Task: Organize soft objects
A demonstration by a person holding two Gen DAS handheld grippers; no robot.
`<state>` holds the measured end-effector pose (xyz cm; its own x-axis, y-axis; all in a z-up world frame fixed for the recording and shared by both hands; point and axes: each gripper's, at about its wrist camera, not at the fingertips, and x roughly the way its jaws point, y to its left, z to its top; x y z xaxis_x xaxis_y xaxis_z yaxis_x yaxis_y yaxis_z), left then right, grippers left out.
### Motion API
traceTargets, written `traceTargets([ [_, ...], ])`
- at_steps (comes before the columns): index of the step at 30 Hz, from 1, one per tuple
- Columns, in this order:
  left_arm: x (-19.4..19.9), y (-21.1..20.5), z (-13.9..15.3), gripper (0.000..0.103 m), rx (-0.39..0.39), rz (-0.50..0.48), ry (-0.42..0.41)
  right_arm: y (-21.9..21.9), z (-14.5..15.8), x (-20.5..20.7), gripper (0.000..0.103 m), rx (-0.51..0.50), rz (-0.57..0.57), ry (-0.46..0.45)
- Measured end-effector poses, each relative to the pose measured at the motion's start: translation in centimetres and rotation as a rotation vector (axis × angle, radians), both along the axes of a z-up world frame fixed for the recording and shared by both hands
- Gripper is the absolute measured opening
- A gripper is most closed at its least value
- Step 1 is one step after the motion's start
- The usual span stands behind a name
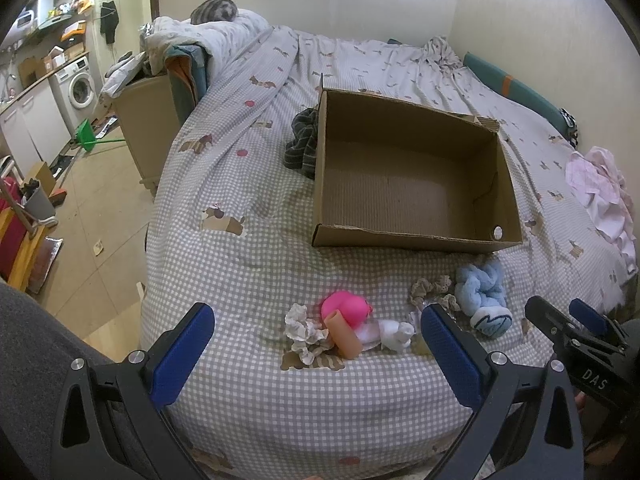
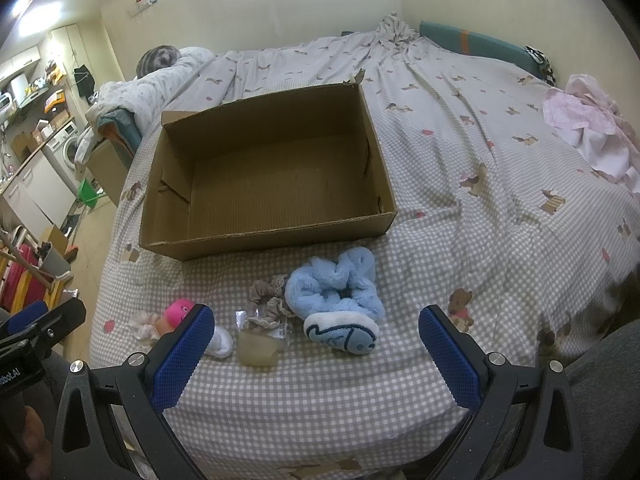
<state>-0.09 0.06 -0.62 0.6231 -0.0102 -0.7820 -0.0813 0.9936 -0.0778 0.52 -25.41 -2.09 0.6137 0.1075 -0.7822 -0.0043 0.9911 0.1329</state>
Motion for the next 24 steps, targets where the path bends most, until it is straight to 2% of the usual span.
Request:
traceTargets([
  [9,0.3,-0.4,-0.1,0.103,0.056,-0.009,-0.006,0.1,0.0,0.0,0.103,-0.001,0.000,0.000],
  [14,0.4,-0.2,-0.2,0.103,0.037,-0.010,-0.009,0.1,0.0,0.0,0.103,-0.002,-0.002,0.007],
  [24,2.8,-0.3,1.0,0.103,0.067,-0.031,0.050,-1.5,1.4,1.8,0.103,0.056,-0.007,0.077],
])
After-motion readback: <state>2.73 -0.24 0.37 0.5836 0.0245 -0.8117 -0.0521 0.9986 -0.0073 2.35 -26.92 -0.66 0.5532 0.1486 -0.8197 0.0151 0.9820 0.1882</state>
